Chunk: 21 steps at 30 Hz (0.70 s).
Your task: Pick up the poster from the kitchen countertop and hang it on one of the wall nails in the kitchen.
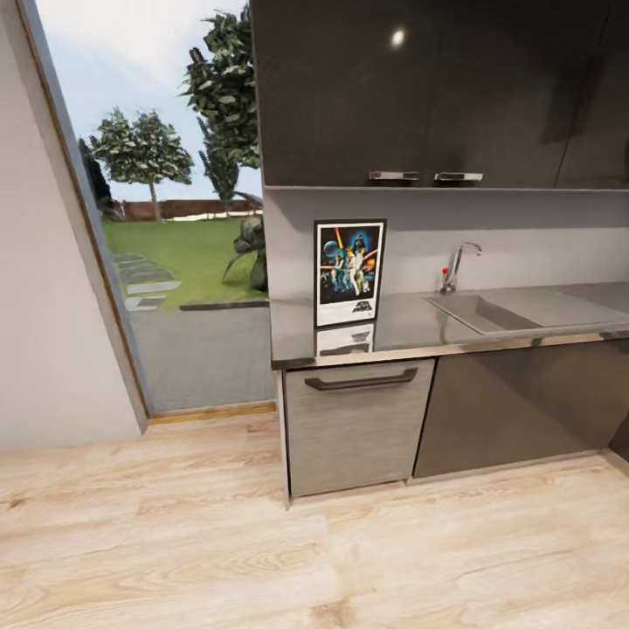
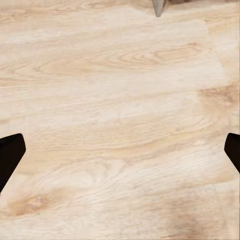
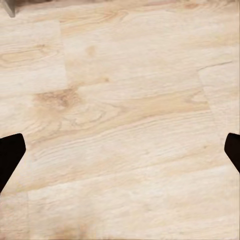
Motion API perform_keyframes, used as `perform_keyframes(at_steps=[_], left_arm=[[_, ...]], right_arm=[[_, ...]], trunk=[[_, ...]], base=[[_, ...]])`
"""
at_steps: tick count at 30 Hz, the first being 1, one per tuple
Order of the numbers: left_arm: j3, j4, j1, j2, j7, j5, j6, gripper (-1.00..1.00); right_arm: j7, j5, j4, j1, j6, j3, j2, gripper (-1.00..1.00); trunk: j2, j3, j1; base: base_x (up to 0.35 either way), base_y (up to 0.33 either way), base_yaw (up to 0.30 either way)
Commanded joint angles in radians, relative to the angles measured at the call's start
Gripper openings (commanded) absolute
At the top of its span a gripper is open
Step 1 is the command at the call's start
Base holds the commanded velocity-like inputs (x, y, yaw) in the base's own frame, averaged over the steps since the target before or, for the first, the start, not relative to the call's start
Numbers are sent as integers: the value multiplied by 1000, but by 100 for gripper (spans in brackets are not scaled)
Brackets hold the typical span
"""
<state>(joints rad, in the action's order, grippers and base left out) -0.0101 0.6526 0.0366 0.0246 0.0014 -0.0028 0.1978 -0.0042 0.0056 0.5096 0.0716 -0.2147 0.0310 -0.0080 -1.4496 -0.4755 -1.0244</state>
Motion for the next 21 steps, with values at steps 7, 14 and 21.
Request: perform_keyframes(at_steps=[7,14,21], left_arm=[[-1,1,0,0,0,0,2,100],[4,73,0,-4,-6,3,-1,100],[8,569,0,-6,-13,7,-179,100]], right_arm=[[0,1,1,0,-3,0,0,100],[-2,-1,2,2,-3,9,-6,100],[-5,-4,3,9,-3,13,-37,100]], trunk=[[0,-1,-1],[0,-1,-1],[0,-1,-1]], base=[[329,0,1],[241,0,0],[28,0,0]])
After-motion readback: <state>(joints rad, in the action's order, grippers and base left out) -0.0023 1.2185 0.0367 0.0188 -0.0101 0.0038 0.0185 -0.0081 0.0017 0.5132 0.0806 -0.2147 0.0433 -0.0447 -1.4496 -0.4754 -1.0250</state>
